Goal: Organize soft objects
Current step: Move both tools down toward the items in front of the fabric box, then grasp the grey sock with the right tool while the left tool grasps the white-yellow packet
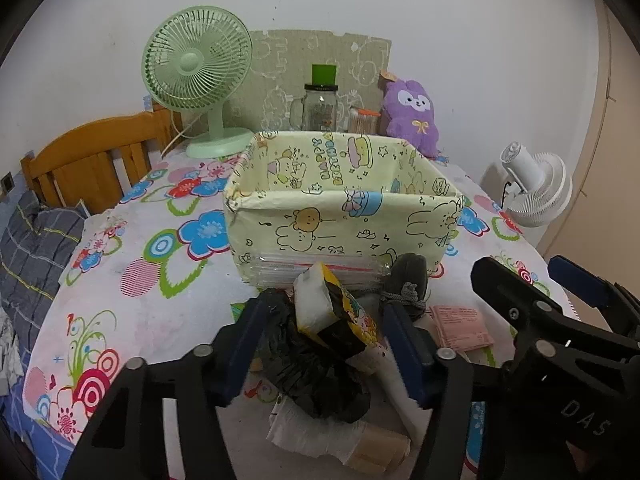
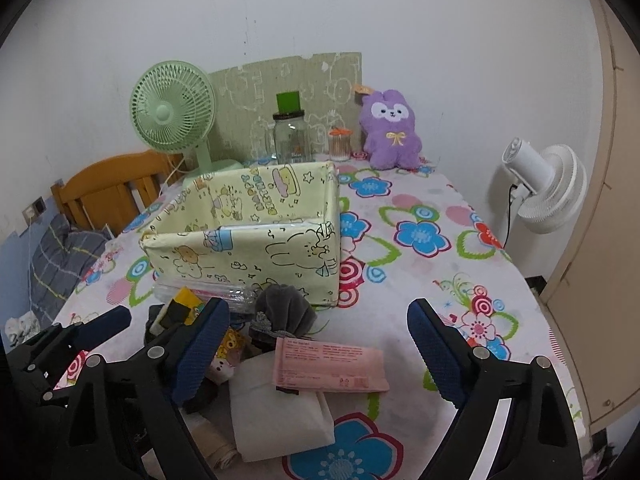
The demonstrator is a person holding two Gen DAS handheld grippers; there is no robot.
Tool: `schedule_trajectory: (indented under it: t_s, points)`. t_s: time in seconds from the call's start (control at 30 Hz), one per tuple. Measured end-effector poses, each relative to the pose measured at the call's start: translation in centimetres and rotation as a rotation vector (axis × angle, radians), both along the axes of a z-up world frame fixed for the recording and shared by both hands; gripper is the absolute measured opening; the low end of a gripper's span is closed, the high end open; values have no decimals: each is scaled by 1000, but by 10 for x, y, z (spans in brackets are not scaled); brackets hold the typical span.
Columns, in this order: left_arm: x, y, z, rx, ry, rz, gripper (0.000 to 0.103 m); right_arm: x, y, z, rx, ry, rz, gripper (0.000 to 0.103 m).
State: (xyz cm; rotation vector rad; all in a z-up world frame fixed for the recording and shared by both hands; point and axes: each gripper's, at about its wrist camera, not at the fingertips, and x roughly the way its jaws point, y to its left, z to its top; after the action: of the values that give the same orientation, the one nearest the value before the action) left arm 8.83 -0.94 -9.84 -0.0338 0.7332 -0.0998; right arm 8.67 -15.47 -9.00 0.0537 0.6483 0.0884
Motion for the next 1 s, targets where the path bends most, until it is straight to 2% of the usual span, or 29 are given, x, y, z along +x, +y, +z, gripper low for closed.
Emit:
schedule_trajectory:
  t_s: [0.27, 0.47, 0.73, 0.93, 1.0]
  points:
    - [12, -3, -10, -3, 39, -10, 41, 16, 3, -10, 1, 37, 4, 92]
    - [19, -4, -13, 1, 40, -13, 38, 29, 3, -17, 32, 64, 6, 92]
    - [29, -7, -19, 11, 52, -21, 37, 46, 8, -28, 55, 109, 20, 86]
    - [34, -13, -23, 24, 60, -33, 37, 58, 12, -38, 62, 147, 21, 76]
    - [35, -14, -24, 30, 63, -35, 36, 62, 12, -42, 67, 159, 30, 67]
